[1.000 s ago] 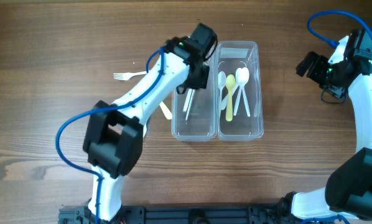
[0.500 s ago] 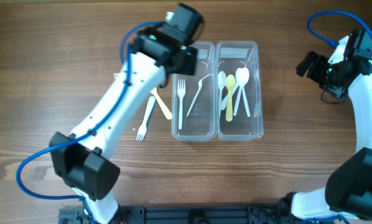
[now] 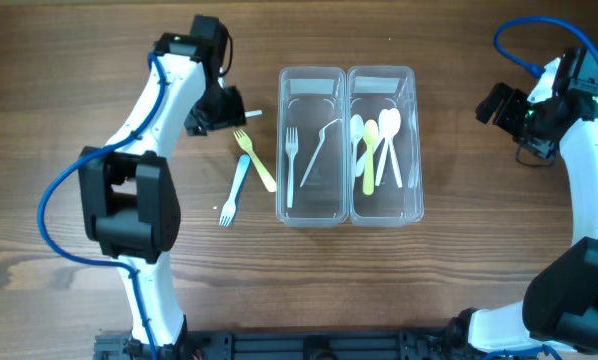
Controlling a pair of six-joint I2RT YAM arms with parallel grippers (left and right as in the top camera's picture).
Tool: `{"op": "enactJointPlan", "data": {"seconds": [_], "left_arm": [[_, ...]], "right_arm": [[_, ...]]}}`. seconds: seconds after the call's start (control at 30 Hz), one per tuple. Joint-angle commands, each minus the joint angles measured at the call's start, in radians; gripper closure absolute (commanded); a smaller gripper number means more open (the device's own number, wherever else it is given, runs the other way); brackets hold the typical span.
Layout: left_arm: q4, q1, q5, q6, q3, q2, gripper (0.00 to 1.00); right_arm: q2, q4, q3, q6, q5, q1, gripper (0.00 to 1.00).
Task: Pack container
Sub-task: 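Place the white fork into the left container, then grasp the blue fork with the left gripper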
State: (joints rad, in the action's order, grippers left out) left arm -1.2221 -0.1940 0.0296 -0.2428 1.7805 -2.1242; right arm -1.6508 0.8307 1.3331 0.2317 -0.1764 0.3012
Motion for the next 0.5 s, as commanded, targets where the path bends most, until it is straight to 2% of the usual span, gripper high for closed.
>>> {"op": "enactJointPlan", "data": {"seconds": [0.0, 0.1, 0.23, 0.37, 0.47], "left_arm": [[-0.086, -0.024, -0.006, 0.196, -0.003, 0.003, 0.5], [-0.074, -0.045, -0.019, 0.203, -0.041, 0.003, 0.6], [-0.013, -0.092, -0.019, 0.212, -0.145, 0.004, 0.67], [-0.085, -0.141, -0.019, 0.205, -0.164, 0.05, 0.69], [-0.116, -0.164, -0.019, 0.189, -0.164, 0.151, 0.66]], "right_arm": [[-0.008, 0.0, -0.004, 0.011, -0.005, 0.0, 0.0], [-0.008, 0.0, -0.004, 0.011, -0.005, 0.0, 0.0], [-0.008, 0.007, -0.004, 0.011, -0.005, 0.0, 0.0], [-0.008, 0.011, -0.004, 0.011, -0.005, 0.0, 0.0], [-0.008, 0.009, -0.004, 0.011, -0.005, 0.0, 0.0]]}}
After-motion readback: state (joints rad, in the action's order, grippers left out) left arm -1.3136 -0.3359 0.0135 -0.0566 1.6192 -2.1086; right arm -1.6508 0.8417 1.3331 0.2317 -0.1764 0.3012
